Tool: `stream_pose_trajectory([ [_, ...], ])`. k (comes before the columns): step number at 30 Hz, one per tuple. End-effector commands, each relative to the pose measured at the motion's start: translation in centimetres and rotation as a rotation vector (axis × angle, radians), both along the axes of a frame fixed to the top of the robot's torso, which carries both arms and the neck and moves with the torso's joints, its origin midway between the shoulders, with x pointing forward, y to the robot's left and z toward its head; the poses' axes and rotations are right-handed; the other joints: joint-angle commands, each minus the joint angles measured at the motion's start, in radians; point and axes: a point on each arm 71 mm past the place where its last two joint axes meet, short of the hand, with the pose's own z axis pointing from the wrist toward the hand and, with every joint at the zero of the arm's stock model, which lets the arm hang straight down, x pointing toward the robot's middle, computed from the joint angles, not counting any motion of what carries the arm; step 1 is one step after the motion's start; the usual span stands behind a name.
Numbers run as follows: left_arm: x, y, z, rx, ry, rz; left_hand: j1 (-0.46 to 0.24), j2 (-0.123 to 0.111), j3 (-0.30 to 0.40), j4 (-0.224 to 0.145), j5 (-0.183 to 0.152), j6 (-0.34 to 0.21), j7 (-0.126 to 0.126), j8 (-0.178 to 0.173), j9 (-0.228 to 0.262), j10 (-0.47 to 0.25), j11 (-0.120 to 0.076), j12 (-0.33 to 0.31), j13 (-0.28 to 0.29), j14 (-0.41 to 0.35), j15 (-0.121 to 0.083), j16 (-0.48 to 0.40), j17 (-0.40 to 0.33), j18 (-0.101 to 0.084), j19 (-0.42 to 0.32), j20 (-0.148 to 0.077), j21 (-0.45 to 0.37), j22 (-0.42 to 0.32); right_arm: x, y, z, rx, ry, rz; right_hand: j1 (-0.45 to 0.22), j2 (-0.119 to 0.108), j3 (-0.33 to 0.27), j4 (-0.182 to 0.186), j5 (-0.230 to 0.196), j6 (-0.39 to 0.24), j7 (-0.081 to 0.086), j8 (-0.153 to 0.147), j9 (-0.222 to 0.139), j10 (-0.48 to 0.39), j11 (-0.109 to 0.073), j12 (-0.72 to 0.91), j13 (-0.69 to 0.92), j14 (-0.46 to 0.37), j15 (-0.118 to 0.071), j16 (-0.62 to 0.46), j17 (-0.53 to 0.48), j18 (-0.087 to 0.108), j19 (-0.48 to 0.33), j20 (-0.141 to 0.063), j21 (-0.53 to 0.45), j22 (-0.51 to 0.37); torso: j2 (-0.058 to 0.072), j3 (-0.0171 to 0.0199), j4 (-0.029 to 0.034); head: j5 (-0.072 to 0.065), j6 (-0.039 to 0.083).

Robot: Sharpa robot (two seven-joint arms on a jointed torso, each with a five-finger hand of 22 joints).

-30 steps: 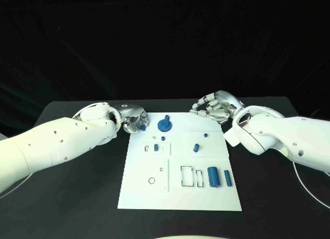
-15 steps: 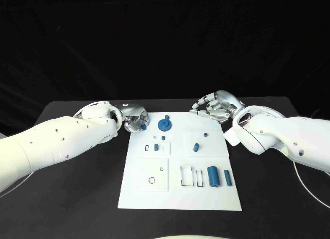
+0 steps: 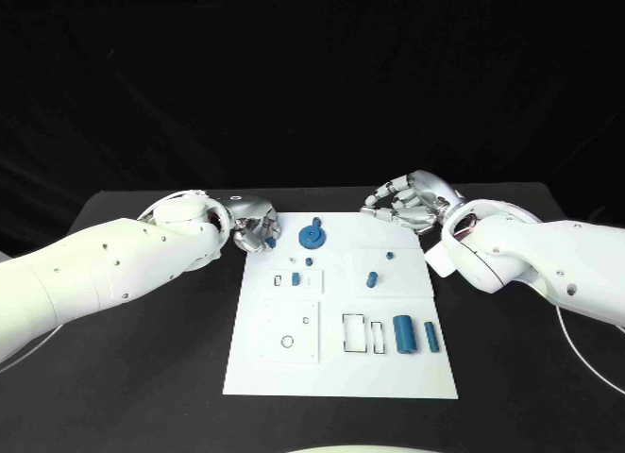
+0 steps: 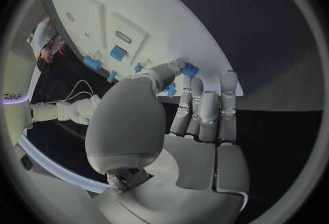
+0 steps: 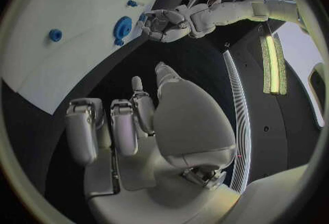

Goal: Assemble the parts on the task board

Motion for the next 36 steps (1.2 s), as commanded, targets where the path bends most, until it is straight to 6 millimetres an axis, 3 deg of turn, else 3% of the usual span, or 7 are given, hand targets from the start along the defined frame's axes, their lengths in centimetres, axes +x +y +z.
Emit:
stream_pose_trajectory([
  [1, -0.2, 0.8, -1.5, 0.077, 0.061, 0.035, 0.003, -0.001, -0.005, 0.006, -0.005, 0.011, 0.000, -0.007, -0.006, 0.013, -0.003, 0.013, 0.007, 0.019, -0.003, 0.006, 0.021, -0.005, 0.023, -0.003, 0.010, 0.013, -0.1, 0.1, 0.0, -0.008, -0.002, 0.017, 0.007, 0.002, 0.006, 0.001, 0.006, -0.005, 0.000, -0.002, -0.001, 0.005, 0.001, 0.003, 0.082, 0.095, -0.005, 0.005, 0.216, -0.006, 0.078, -0.009, 0.003, 0.230, 0.000, 0.0001, -0.0003, 0.001, 0.000],
  [8, -0.2, 1.1, -1.4, 0.079, 0.041, 0.047, 0.035, 0.015, -0.002, 0.014, -0.005, 0.042, -0.007, -0.014, -0.002, 0.044, -0.016, 0.045, 0.024, 0.094, -0.016, 0.021, 0.113, -0.021, 0.109, -0.015, 0.053, 0.087, -0.1, 0.1, 0.0, -0.008, -0.002, 0.017, 0.007, 0.002, 0.006, 0.001, 0.006, -0.005, 0.000, -0.002, -0.001, 0.005, 0.001, 0.003, 0.082, 0.095, -0.005, 0.005, 0.216, -0.006, 0.078, -0.009, 0.003, 0.230, 0.001, 0.0001, 0.0003, 0.001, -0.001],
  [14, -0.2, 1.4, -1.4, 0.079, 0.039, 0.050, 0.044, 0.001, -0.008, 0.018, -0.005, 0.009, -0.012, -0.053, -0.009, 0.059, -0.023, 0.055, 0.031, 0.138, -0.022, 0.030, 0.170, -0.029, 0.146, -0.022, 0.073, 0.119, -0.1, 0.1, 0.0, -0.009, -0.002, 0.016, 0.007, 0.002, 0.006, 0.001, 0.006, -0.005, 0.000, -0.002, -0.001, 0.005, 0.001, 0.003, 0.082, 0.095, -0.005, 0.005, 0.216, -0.006, 0.078, -0.009, 0.003, 0.230, 0.001, 0.0002, -0.0009, 0.001, -0.001],
  [28, -0.3, 1.9, -1.4, 0.078, 0.047, 0.050, 0.047, -0.013, -0.025, 0.025, -0.005, -0.036, -0.028, -0.094, -0.014, 0.060, -0.034, 0.060, 0.040, 0.145, -0.032, 0.031, 0.178, -0.030, 0.152, -0.030, 0.075, 0.123, -0.1, 0.0, 0.0, -0.010, -0.002, 0.015, 0.006, 0.002, 0.007, 0.001, 0.005, -0.003, 0.000, -0.002, -0.002, 0.006, 0.001, 0.005, 0.083, 0.094, -0.005, 0.005, 0.215, -0.006, 0.078, -0.009, 0.004, 0.230, 0.000, -0.0013, 0.0006, 0.001, -0.003],
  [36, -0.3, 2.1, -1.4, 0.079, 0.046, 0.052, 0.073, 0.000, -0.019, 0.020, -0.004, -0.034, -0.033, -0.100, -0.012, 0.056, -0.038, 0.058, 0.042, 0.145, -0.036, 0.030, 0.180, -0.030, 0.153, -0.034, 0.075, 0.124, -0.1, 0.0, 0.0, -0.010, -0.002, 0.015, 0.006, 0.002, 0.007, 0.001, 0.005, -0.003, 0.000, -0.002, -0.002, 0.006, 0.001, 0.005, 0.083, 0.094, -0.005, 0.005, 0.215, -0.006, 0.078, -0.009, 0.004, 0.230, 0.001, -0.0007, 0.0007, 0.002, -0.001],
])
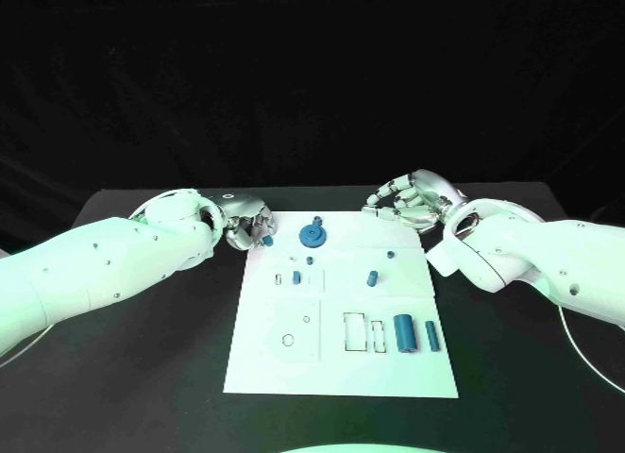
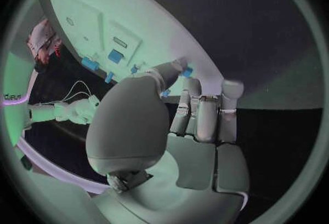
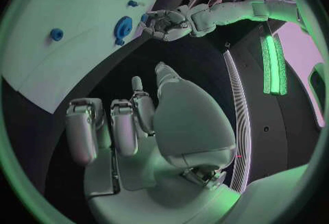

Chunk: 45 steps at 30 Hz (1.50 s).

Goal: Assemble the parts on the task board

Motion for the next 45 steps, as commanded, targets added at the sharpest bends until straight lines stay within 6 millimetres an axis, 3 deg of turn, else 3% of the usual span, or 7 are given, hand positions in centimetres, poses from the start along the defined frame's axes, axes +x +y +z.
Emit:
stream_pose_trajectory([
  [1, -0.25, 0.66, -1.50, 0.066, 0.055, 0.022, 0.025, 0.008, 0.014, -0.011, -0.004, 0.019, -0.006, 0.007, -0.008, 0.000, -0.009, 0.000, 0.001, 0.002, -0.005, 0.003, 0.001, -0.012, 0.004, -0.007, 0.004, 0.002, -0.07, 0.15, -0.02, -0.008, -0.002, 0.018, 0.006, 0.002, 0.007, 0.001, 0.005, -0.003, 0.000, -0.002, -0.001, 0.006, 0.001, 0.005, 0.084, 0.094, -0.005, 0.005, 0.215, -0.006, 0.078, -0.008, 0.004, 0.231, 0.001, 0.0005, 0.0002, 0.000, 0.001],
  [4, -0.22, 0.63, -1.52, 0.068, 0.054, 0.018, 0.057, 0.020, 0.048, -0.031, -0.004, 0.035, -0.009, 0.008, -0.003, 0.001, -0.010, -0.010, -0.002, 0.003, -0.007, 0.002, 0.003, -0.013, 0.007, -0.010, 0.011, 0.008, -0.07, 0.17, -0.02, -0.008, -0.002, 0.019, 0.006, 0.002, 0.007, 0.001, 0.005, -0.003, 0.000, -0.002, -0.001, 0.006, 0.001, 0.005, 0.084, 0.094, -0.005, 0.005, 0.215, -0.006, 0.078, -0.008, 0.004, 0.231, 0.000, 0.0005, 0.0004, 0.000, 0.000],
  [12, -0.16, 0.43, -1.54, 0.069, 0.053, 0.008, 0.067, 0.025, 0.075, -0.043, -0.005, 0.058, -0.008, 0.013, 0.003, 0.006, -0.010, -0.017, -0.003, 0.005, -0.008, 0.002, 0.008, -0.014, 0.008, -0.012, 0.019, 0.017, -0.08, 0.20, -0.02, -0.008, -0.002, 0.020, 0.006, 0.002, 0.007, 0.001, 0.005, -0.003, 0.000, -0.002, -0.001, 0.006, 0.001, 0.005, 0.084, 0.094, -0.005, 0.005, 0.215, -0.006, 0.078, -0.008, 0.004, 0.231, 0.000, 0.0010, -0.0011, 0.001, -0.001],
  [33, -0.35, 0.14, -1.76, 0.064, 0.090, -0.016, 0.012, 0.010, 0.052, -0.020, -0.008, 0.112, -0.001, 0.028, 0.022, 0.010, -0.007, -0.010, 0.007, 0.008, -0.005, 0.002, 0.012, -0.014, 0.002, -0.008, 0.019, 0.020, -0.08, 0.16, -0.02, -0.008, -0.002, 0.020, 0.005, 0.002, 0.008, 0.001, 0.005, 0.000, 0.000, -0.003, -0.002, 0.009, 0.001, 0.008, 0.086, 0.094, -0.005, 0.005, 0.216, -0.007, 0.079, -0.009, 0.004, 0.231, -0.001, 0.0013, -0.0003, 0.000, -0.005],
  [45, -0.40, 0.01, -1.78, 0.063, 0.093, -0.021, 0.006, 0.025, 0.038, -0.011, -0.008, 0.173, -0.005, 0.055, 0.043, 0.014, -0.009, -0.006, 0.013, 0.010, -0.006, 0.001, 0.016, -0.015, 0.007, -0.007, 0.019, 0.024, -0.08, 0.14, -0.02, -0.009, -0.003, 0.019, 0.005, 0.002, 0.008, 0.001, 0.005, 0.002, -0.001, -0.002, -0.002, 0.010, 0.001, 0.010, 0.088, 0.095, -0.005, 0.006, 0.217, -0.006, 0.079, -0.009, 0.004, 0.231, 0.000, 0.0012, -0.0006, 0.001, -0.005],
])
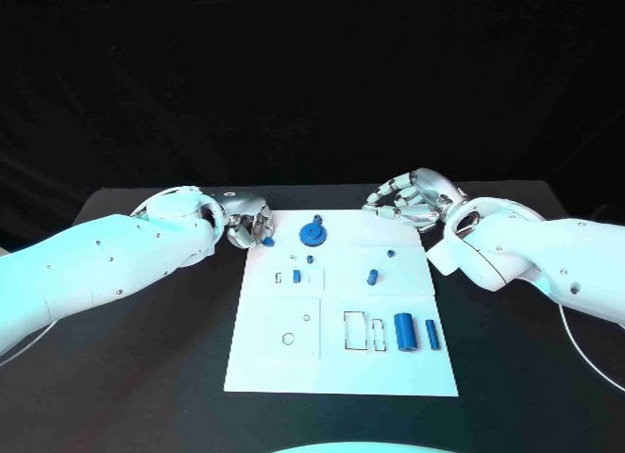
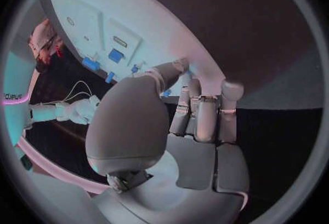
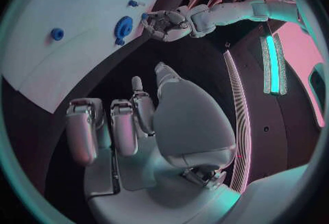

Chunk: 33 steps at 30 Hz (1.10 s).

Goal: Assemble the parts on the task board

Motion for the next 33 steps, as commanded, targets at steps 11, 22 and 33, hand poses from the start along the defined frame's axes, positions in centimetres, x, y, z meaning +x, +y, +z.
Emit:
stream_pose_trajectory([
  [11, -0.58, 0.09, -1.71, 0.052, 0.073, -0.008, -0.023, 0.010, -0.025, 0.013, -0.005, 0.036, -0.004, 0.017, 0.016, 0.018, -0.006, 0.006, 0.004, 0.015, -0.004, 0.002, 0.015, -0.018, 0.014, -0.003, 0.008, 0.016, -0.07, 0.15, -0.01, -0.008, -0.002, 0.018, 0.005, 0.002, 0.005, -0.002, 0.005, 0.003, -0.001, -0.002, -0.001, 0.008, -0.003, 0.007, 0.089, 0.095, -0.005, 0.005, 0.216, -0.007, 0.079, -0.009, 0.005, 0.231, 0.000, 0.0009, -0.0004, 0.002, 0.000],
  [22, -0.72, 0.23, -1.54, 0.030, 0.058, 0.001, -0.050, -0.028, -0.075, 0.041, -0.004, -0.063, 0.019, -0.054, 0.007, 0.002, 0.008, -0.001, 0.009, 0.008, 0.006, -0.002, 0.004, -0.016, 0.007, 0.002, -0.008, -0.001, -0.07, 0.08, 0.00, -0.008, -0.003, 0.016, 0.005, 0.002, 0.005, -0.002, 0.005, 0.003, -0.001, -0.002, -0.001, 0.008, -0.003, 0.007, 0.089, 0.095, -0.005, 0.005, 0.216, -0.007, 0.079, -0.009, 0.005, 0.231, 0.000, 0.0002, -0.0008, 0.001, 0.000],
  [33, -0.86, 0.15, -1.38, 0.011, 0.044, 0.006, -0.044, -0.034, -0.126, 0.064, -0.004, -0.132, 0.043, -0.103, 0.007, -0.022, 0.030, 0.000, 0.015, -0.007, 0.026, -0.006, -0.013, -0.011, -0.008, 0.017, -0.025, -0.022, -0.09, 0.08, 0.00, -0.008, -0.003, 0.017, 0.005, 0.002, 0.005, -0.002, 0.005, 0.003, -0.001, -0.002, -0.001, 0.008, -0.003, 0.007, 0.089, 0.095, -0.005, 0.005, 0.216, -0.007, 0.079, -0.009, 0.005, 0.231, 0.001, 0.0003, -0.0003, -0.001, 0.002],
])
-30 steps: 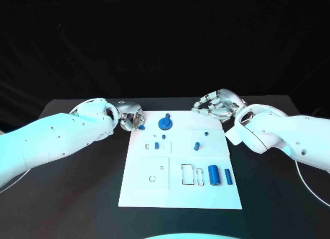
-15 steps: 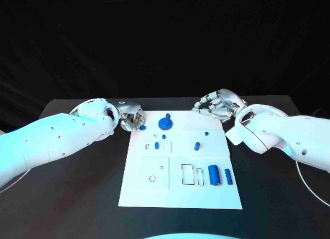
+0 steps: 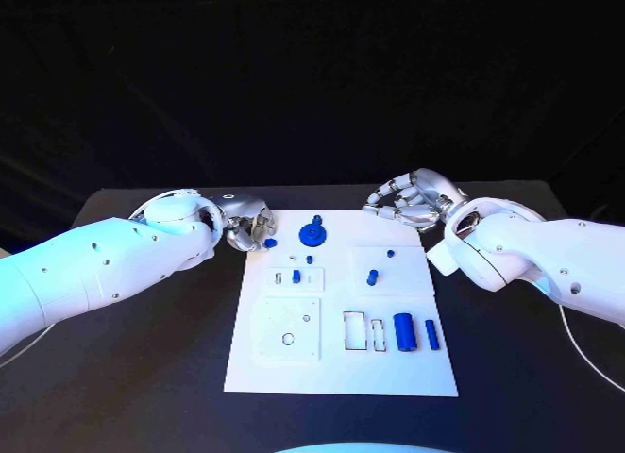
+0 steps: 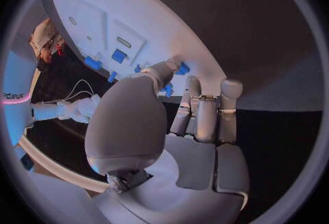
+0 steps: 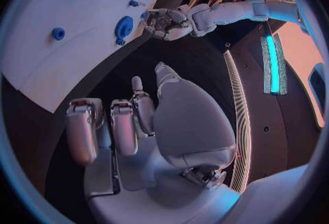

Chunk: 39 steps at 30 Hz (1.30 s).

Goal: Assemble the parts on the task board

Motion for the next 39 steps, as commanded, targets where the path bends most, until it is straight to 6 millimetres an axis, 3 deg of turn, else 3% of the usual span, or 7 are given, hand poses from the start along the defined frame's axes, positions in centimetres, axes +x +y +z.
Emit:
stream_pose_trajectory([
  [1, -0.39, 0.06, -1.26, 0.030, 0.043, 0.011, 0.003, -0.005, -0.011, 0.006, -0.003, -0.007, 0.004, -0.004, -0.012, -0.004, 0.005, 0.001, 0.001, -0.002, 0.008, -0.006, -0.003, -0.011, -0.002, 0.006, -0.006, -0.003, -0.08, 0.15, 0.00, -0.007, -0.003, 0.018, 0.005, 0.002, 0.005, -0.002, 0.005, 0.003, -0.001, -0.002, -0.002, 0.005, 0.000, 0.002, 0.089, 0.095, -0.005, 0.005, 0.216, -0.007, 0.079, -0.009, 0.005, 0.231, 0.001, -0.0006, -0.0001, 0.000, 0.001],
  [12, -0.44, -0.12, -1.26, 0.028, 0.048, 0.018, 0.005, 0.007, -0.058, 0.041, -0.002, -0.006, 0.011, -0.009, -0.002, -0.011, 0.017, 0.006, 0.004, -0.007, 0.019, -0.008, -0.008, -0.009, -0.006, 0.017, -0.013, -0.011, -0.10, 0.15, -0.01, -0.007, -0.002, 0.019, 0.005, 0.002, 0.005, -0.002, 0.005, 0.003, -0.001, -0.002, -0.002, 0.005, 0.000, 0.002, 0.089, 0.095, -0.005, 0.005, 0.216, -0.007, 0.079, -0.009, 0.005, 0.231, 0.001, -0.0009, 0.0003, 0.001, -0.001],
  [20, -0.42, -0.18, -1.38, 0.036, 0.061, 0.021, 0.031, 0.017, -0.050, 0.061, -0.002, 0.063, -0.009, 0.039, 0.028, -0.006, 0.003, 0.008, 0.002, -0.004, 0.009, -0.009, -0.005, -0.009, -0.002, 0.012, -0.014, -0.010, -0.10, 0.18, -0.01, -0.007, -0.001, 0.019, 0.005, 0.002, 0.005, -0.002, 0.005, 0.003, -0.001, -0.002, -0.002, 0.005, 0.000, 0.002, 0.089, 0.095, -0.005, 0.005, 0.216, -0.007, 0.079, -0.009, 0.005, 0.231, 0.000, -0.0003, 0.0002, 0.002, -0.003],
  [27, -0.40, -0.28, -1.45, 0.040, 0.069, 0.017, 0.045, 0.027, -0.031, 0.066, -0.002, 0.089, -0.020, 0.063, 0.041, 0.000, -0.007, 0.003, -0.002, -0.002, 0.001, -0.010, -0.004, -0.009, 0.001, 0.006, -0.014, -0.008, -0.09, 0.20, -0.01, -0.008, -0.002, 0.020, 0.005, 0.002, 0.005, -0.002, 0.005, 0.003, -0.001, -0.002, -0.002, 0.005, 0.000, 0.002, 0.089, 0.095, -0.005, 0.005, 0.216, -0.007, 0.079, -0.009, 0.005, 0.231, 0.000, -0.0002, 0.0000, 0.002, -0.003],
  [39, -0.43, -0.70, -1.59, 0.039, 0.076, 0.003, 0.058, 0.032, -0.011, 0.065, -0.002, 0.103, -0.028, 0.079, 0.049, 0.009, -0.014, -0.004, -0.006, 0.002, -0.006, -0.010, 0.002, -0.010, 0.006, 0.000, -0.012, -0.004, -0.07, 0.25, -0.02, -0.008, -0.002, 0.020, 0.005, 0.002, 0.005, -0.002, 0.005, 0.003, -0.001, -0.002, -0.002, 0.005, 0.000, 0.002, 0.089, 0.095, -0.005, 0.005, 0.216, -0.007, 0.079, -0.009, 0.005, 0.231, -0.001, -0.0002, -0.0006, 0.001, -0.004],
])
